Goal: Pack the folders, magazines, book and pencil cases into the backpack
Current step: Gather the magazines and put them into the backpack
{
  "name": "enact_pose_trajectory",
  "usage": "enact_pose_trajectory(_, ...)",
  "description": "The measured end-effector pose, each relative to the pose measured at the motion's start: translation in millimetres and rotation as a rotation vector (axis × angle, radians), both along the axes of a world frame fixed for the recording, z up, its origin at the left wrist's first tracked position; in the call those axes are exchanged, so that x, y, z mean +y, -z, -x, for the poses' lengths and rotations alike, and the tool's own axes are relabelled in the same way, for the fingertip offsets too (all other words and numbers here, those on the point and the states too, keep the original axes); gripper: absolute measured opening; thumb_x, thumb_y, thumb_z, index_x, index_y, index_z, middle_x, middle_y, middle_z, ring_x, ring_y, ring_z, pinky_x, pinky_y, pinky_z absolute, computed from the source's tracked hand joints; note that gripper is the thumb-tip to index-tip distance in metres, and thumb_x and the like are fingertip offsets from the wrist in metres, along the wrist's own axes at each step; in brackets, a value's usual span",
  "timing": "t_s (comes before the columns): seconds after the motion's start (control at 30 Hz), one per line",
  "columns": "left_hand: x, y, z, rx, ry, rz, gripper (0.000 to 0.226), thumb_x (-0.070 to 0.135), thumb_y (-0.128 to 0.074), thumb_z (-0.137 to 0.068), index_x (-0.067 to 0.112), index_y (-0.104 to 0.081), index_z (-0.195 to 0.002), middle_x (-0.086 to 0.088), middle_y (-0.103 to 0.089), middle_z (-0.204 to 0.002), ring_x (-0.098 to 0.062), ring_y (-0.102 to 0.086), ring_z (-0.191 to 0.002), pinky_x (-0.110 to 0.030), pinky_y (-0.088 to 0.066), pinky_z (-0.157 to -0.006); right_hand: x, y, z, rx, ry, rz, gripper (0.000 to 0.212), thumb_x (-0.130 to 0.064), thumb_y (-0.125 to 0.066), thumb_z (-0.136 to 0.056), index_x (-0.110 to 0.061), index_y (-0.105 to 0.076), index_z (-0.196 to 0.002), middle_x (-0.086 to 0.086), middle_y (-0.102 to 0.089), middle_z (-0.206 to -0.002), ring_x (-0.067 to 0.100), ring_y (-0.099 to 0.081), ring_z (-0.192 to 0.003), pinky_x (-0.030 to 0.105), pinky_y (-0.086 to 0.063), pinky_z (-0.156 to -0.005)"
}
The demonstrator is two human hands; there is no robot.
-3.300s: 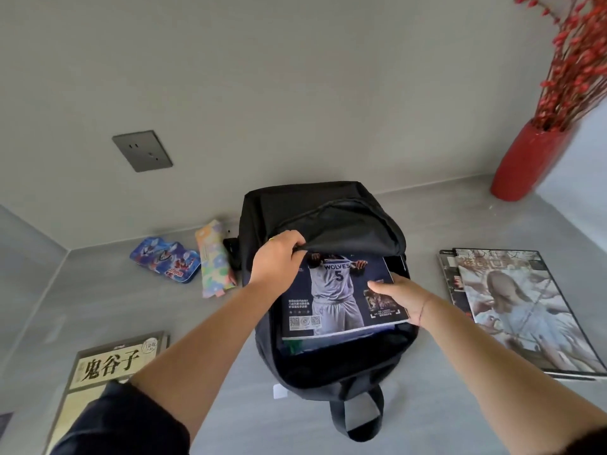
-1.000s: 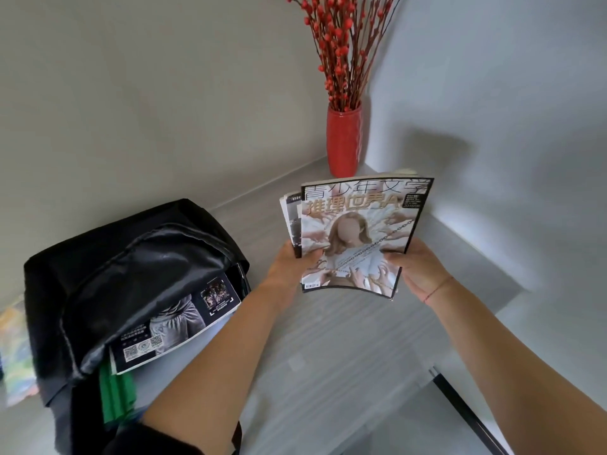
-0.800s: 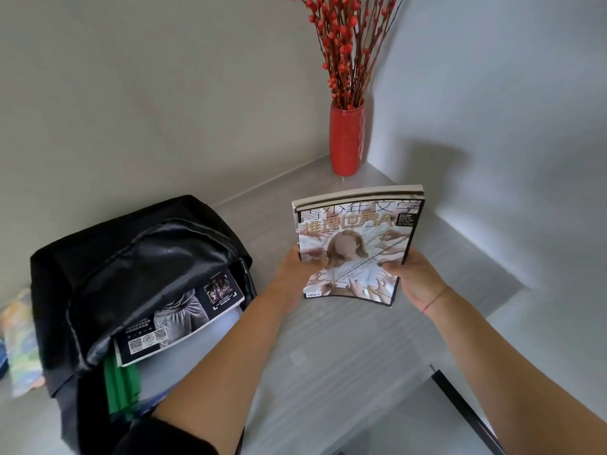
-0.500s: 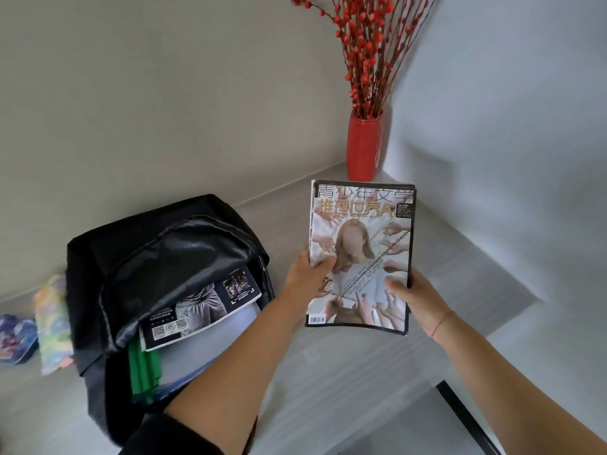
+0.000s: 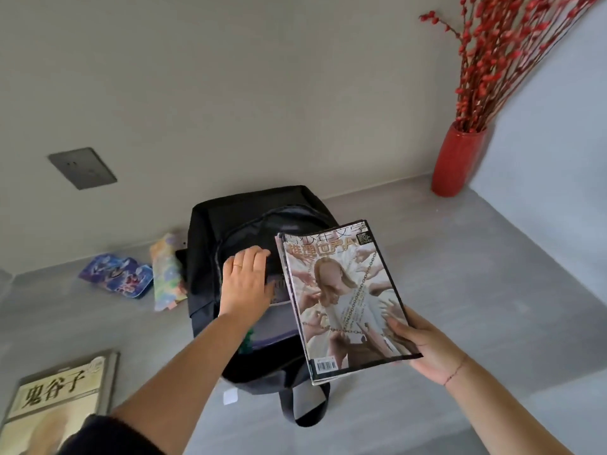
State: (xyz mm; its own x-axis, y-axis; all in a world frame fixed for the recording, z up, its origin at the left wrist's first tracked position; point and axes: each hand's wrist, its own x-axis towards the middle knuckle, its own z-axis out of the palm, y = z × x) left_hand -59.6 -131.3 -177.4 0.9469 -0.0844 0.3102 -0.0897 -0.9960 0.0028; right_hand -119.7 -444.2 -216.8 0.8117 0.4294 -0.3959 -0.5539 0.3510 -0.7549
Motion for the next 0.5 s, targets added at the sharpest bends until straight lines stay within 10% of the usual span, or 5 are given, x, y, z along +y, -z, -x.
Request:
enact_pose_trajectory(0.3, 43, -68, -32, -0.043, -0.206, 0.394, 0.026, 0.033, -0.049, -0.096, 0.012, -0.06, -0.085, -0.004, -0.061, -0.068, -0.024, -0.05, -0.06, -0.03, -0.036, -0.053, 27, 4, 28, 0.116, -0.261, -0.075, 0.06, -0.011, -0.076, -0.076, -0.006, -0.052, -0.131, 0.029, -0.052, -0.132, 0.042, -0.054, -0.118, 0.05, -0.043, -0.101)
enact_pose_trajectory(0.5, 46, -67, -20, 0.007, -0.102, 0.42, 0.024, 0.033, -0.049, -0.096, 0.015, -0.057, -0.083, -0.001, -0.058, -0.062, -0.023, -0.055, -0.056, -0.031, -0.036, -0.048, 70, -9, 4, 0.193, -0.138, 0.068, 0.048, -0.018, -0.082, -0.066, -0.012, -0.066, -0.112, 0.013, -0.073, -0.095, 0.026, -0.072, -0.076, 0.031, -0.055, -0.047)
